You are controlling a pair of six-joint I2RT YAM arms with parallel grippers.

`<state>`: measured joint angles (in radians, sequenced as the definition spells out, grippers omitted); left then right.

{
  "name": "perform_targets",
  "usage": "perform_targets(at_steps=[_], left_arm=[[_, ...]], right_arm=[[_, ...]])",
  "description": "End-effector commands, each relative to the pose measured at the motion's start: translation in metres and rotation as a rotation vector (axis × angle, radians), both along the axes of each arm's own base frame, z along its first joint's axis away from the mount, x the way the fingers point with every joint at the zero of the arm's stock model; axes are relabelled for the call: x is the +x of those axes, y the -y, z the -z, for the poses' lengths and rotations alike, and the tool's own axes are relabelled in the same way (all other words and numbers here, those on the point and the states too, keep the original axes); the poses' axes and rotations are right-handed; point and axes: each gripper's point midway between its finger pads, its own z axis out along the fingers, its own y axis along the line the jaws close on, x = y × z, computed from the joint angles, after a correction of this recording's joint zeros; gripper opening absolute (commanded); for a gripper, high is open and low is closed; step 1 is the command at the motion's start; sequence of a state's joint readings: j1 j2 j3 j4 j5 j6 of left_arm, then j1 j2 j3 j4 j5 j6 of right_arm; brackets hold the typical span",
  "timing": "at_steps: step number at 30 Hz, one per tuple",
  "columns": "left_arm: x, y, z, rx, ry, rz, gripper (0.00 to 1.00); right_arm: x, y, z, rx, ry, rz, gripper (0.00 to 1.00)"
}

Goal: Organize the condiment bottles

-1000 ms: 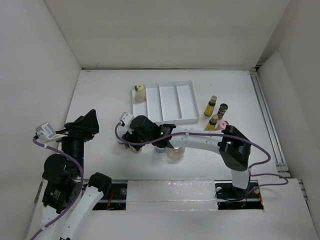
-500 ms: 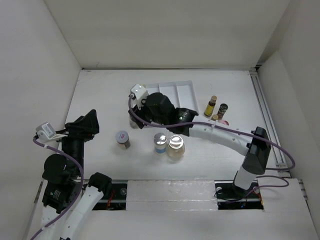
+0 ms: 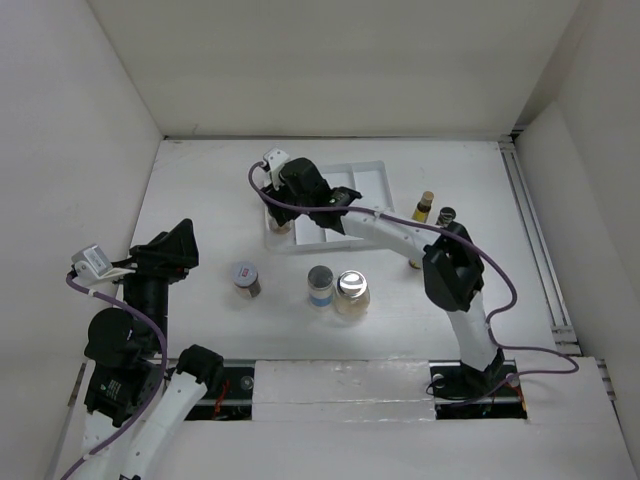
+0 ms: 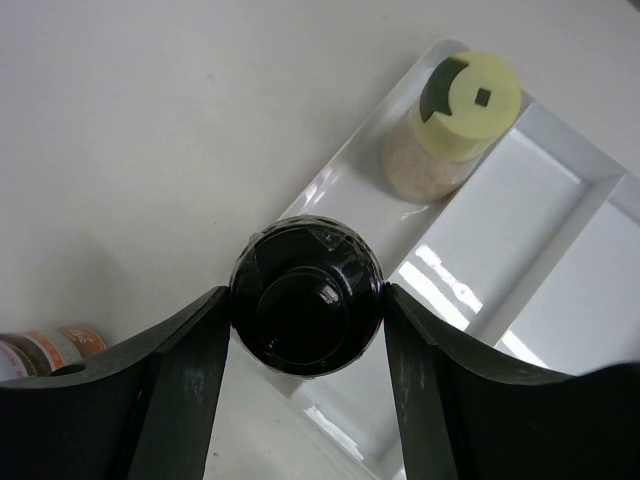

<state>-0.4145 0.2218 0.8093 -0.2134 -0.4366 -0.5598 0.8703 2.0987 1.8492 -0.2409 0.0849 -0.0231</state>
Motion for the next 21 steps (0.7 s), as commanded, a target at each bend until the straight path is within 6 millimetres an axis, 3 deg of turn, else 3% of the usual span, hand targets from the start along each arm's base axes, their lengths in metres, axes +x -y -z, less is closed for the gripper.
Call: perform_targets(at_steps=[1,2,3,4,8,11,13,14,16,17,20,21], left_arm=[[0.001,0.002,-0.008,0.001,0.032,0.007,0.71],[0.001,0.002,-0.008,0.001,0.032,0.007,0.71],[0.001,0.002,-0.008,0.001,0.032,0.007,0.71],[0.001,0.002,-0.008,0.001,0.032,0.007,0.71],[0.001,0.002,-0.008,0.001,0.032,0.007,0.71],[0.001,0.002,-0.008,0.001,0.032,0.007,0.71],[0.001,0.002,-0.008,0.001,0.032,0.007,0.71],[0.001,0.002,-0.008,0.001,0.032,0.007,0.71],[0.001,0.002,-0.008,0.001,0.032,0.007,0.71],[0.001,0.002,-0.008,0.001,0.032,0.007,0.71],[0.001,0.002,-0.008,0.001,0.032,0.007,0.71],[0.001,0.002,-0.008,0.001,0.032,0.007,0.71]], right_arm=[[0.004,-0.014,-0.045,0.102,0.070,-0.040,0.43],[0.005,-0.013,-0.031,0.080,0.056,-0.032,0.43],[0.008,-0.013,-0.034,0.086,0.067,-0.022,0.43],[0.009,-0.015,-0.017,0.072,0.044,-0.018,0.43],[0.016,-0.016,0.006,0.054,0.009,-0.015,0.43],[0.024,-0.013,0.008,0.059,0.022,0.006,0.44],[0.025,-0.012,0.008,0.062,0.020,0.020,0.55],[0.025,-0.011,-0.002,0.073,0.029,0.020,0.67],[0.020,-0.008,-0.011,0.084,0.033,0.012,0.80],[0.015,-0.003,-0.026,0.098,0.045,0.011,0.87],[0.001,0.007,-0.050,0.118,0.067,0.010,0.93],[-0.010,0.020,-0.065,0.133,0.080,0.010,0.94]])
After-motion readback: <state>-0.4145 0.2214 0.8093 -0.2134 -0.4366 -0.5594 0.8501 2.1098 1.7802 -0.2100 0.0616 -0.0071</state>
